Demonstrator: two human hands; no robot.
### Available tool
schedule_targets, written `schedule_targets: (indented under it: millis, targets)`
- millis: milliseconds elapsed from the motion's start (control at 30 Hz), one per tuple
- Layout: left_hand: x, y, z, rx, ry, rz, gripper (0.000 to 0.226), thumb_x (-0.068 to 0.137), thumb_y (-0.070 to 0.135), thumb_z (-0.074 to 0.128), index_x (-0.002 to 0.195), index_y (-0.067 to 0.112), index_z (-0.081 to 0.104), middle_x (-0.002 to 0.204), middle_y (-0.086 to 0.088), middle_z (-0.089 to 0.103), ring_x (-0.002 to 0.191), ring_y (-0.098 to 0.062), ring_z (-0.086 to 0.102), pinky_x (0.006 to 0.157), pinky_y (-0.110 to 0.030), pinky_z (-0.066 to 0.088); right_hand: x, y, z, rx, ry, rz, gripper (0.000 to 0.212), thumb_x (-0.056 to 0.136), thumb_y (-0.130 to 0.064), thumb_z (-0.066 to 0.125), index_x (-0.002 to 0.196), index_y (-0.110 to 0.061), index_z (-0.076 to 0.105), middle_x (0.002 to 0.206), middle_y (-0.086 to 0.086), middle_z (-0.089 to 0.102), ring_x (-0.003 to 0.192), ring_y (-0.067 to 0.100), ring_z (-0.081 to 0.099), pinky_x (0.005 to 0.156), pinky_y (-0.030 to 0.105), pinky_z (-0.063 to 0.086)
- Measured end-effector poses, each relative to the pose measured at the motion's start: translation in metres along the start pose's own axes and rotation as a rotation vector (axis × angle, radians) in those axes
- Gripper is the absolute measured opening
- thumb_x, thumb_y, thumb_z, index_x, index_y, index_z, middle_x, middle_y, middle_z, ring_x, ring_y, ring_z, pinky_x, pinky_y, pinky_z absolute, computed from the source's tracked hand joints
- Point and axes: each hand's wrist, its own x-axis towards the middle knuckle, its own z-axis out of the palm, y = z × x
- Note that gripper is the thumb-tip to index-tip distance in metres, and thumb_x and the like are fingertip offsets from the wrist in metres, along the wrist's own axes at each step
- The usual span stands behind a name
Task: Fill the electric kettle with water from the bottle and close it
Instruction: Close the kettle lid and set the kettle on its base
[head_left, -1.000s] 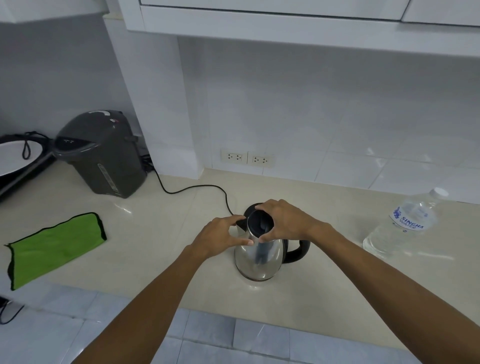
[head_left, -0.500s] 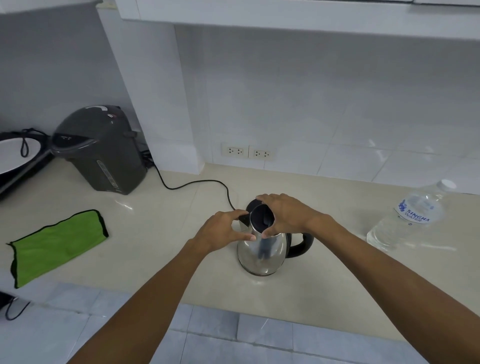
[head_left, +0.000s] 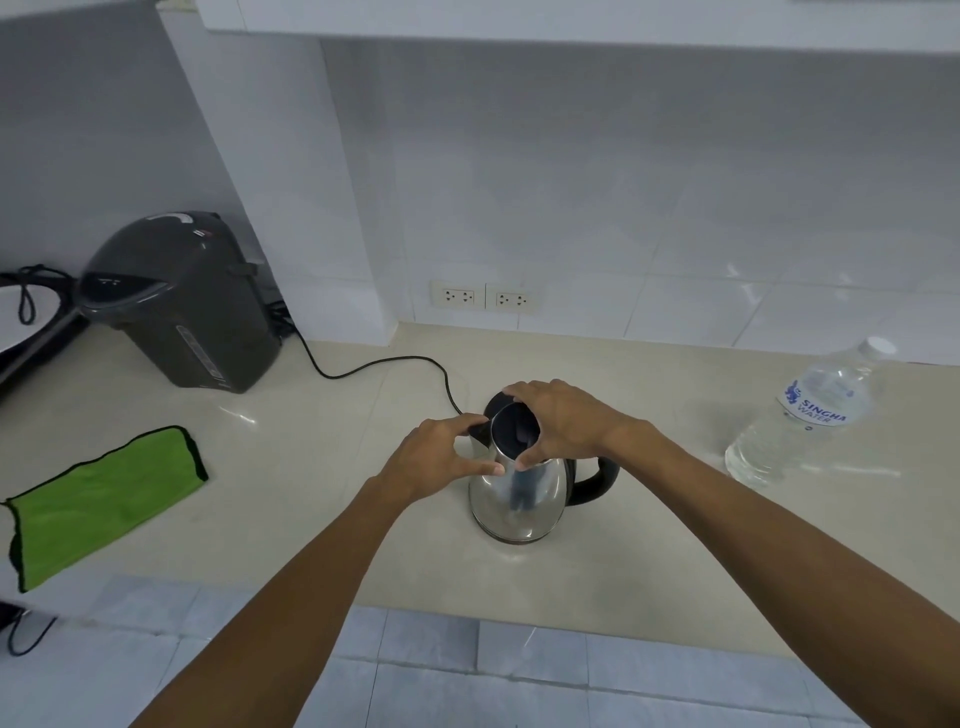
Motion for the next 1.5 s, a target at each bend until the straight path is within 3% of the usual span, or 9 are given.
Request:
schedule_targets:
  millis: [200, 400, 600, 733, 833, 967, 1133, 1367, 1500]
  targets:
    - [-0.004, 0.000, 0.002, -0.035, 0.020, 0.000, 0.079, 0.072, 0.062, 0.090, 0.141, 0.037, 0.062, 0.132, 0.016, 0.072, 0.131, -0.004, 0.061, 0.112, -0.042, 0.052, -0.017, 0.010, 0.005, 0.163, 0.050, 0.087, 0.107, 0.064, -0.064, 0.084, 0.152, -0.027, 0.036, 0.141, -0.005, 0.056, 0.128, 0.021, 0.051, 0.104, 0.042, 0.049]
    - [-0.010, -0.002, 0.014, -0.217, 0.024, -0.043, 0.092, 0.078, 0.046, 0.093, 0.154, 0.027, 0.045, 0.148, 0.007, 0.057, 0.129, -0.010, 0.058, 0.104, -0.030, 0.048, -0.062, 0.037, 0.020, 0.484, 0.189, 0.296, 0.104, 0.069, -0.051, 0.091, 0.155, -0.023, 0.038, 0.152, -0.001, 0.050, 0.135, 0.020, 0.050, 0.108, 0.033, 0.045]
    - [-0.017, -0.007, 0.028, -0.325, 0.002, -0.091, 0.042, 0.084, 0.049, 0.088, 0.117, 0.044, 0.063, 0.126, 0.019, 0.070, 0.128, -0.006, 0.063, 0.111, -0.039, 0.051, -0.089, 0.056, 0.057, 0.564, 0.292, 0.486, 0.089, 0.073, -0.047, 0.089, 0.146, -0.018, 0.048, 0.143, 0.002, 0.058, 0.128, 0.021, 0.057, 0.100, 0.032, 0.049]
    - [-0.018, -0.008, 0.034, -0.365, 0.029, -0.111, 0.057, 0.083, 0.049, 0.088, 0.132, 0.039, 0.062, 0.134, 0.016, 0.068, 0.132, -0.009, 0.059, 0.110, -0.037, 0.050, -0.091, 0.063, 0.078, 0.636, 0.334, 0.537, 0.064, 0.082, -0.043, 0.083, 0.135, -0.019, 0.057, 0.132, -0.001, 0.064, 0.115, 0.022, 0.063, 0.095, 0.035, 0.054]
    - [-0.015, -0.010, 0.038, -0.347, 0.018, -0.125, 0.073, 0.079, 0.049, 0.092, 0.141, 0.040, 0.055, 0.142, 0.015, 0.061, 0.136, -0.012, 0.052, 0.110, -0.039, 0.048, -0.090, 0.064, 0.087, 0.719, 0.372, 0.549, 0.051, 0.090, -0.039, 0.077, 0.133, -0.019, 0.058, 0.122, -0.002, 0.066, 0.111, 0.021, 0.066, 0.090, 0.028, 0.050]
    - [-0.015, -0.005, 0.047, -0.364, 0.006, -0.132, 0.073, 0.072, 0.036, 0.099, 0.125, 0.050, 0.050, 0.129, 0.030, 0.059, 0.132, -0.008, 0.054, 0.110, -0.036, 0.049, -0.089, 0.067, 0.093, 0.743, 0.416, 0.541, 0.037, 0.096, -0.040, 0.068, 0.128, -0.023, 0.060, 0.120, 0.002, 0.071, 0.104, 0.013, 0.066, 0.084, 0.022, 0.046]
    - [-0.015, -0.001, 0.054, -0.411, 0.051, -0.126, 0.080, 0.070, 0.030, 0.101, 0.130, 0.045, 0.050, 0.129, 0.034, 0.057, 0.131, -0.010, 0.057, 0.107, -0.035, 0.051, -0.090, 0.066, 0.095, 0.742, 0.454, 0.538, 0.032, 0.097, -0.041, 0.067, 0.124, -0.024, 0.061, 0.115, 0.001, 0.073, 0.106, 0.012, 0.065, 0.076, 0.014, 0.044]
    - [-0.023, -0.002, 0.054, -0.455, 0.050, -0.109, 0.071, 0.073, 0.025, 0.100, 0.123, 0.042, 0.053, 0.128, 0.023, 0.063, 0.124, -0.001, 0.059, 0.110, -0.039, 0.053, -0.098, 0.051, 0.106, 0.720, 0.495, 0.555, 0.034, 0.101, -0.038, 0.062, 0.129, -0.018, 0.059, 0.118, 0.010, 0.072, 0.096, 0.028, 0.071, 0.080, 0.029, 0.048]
    - [-0.028, 0.007, 0.049, -0.452, 0.051, -0.067, 0.071, 0.074, 0.024, 0.099, 0.125, 0.038, 0.053, 0.128, 0.022, 0.062, 0.131, -0.012, 0.059, 0.109, -0.036, 0.052, -0.106, 0.041, 0.106, 0.700, 0.564, 0.555, 0.035, 0.102, -0.036, 0.061, 0.130, -0.016, 0.059, 0.116, 0.009, 0.073, 0.098, 0.030, 0.071, 0.082, 0.033, 0.051]
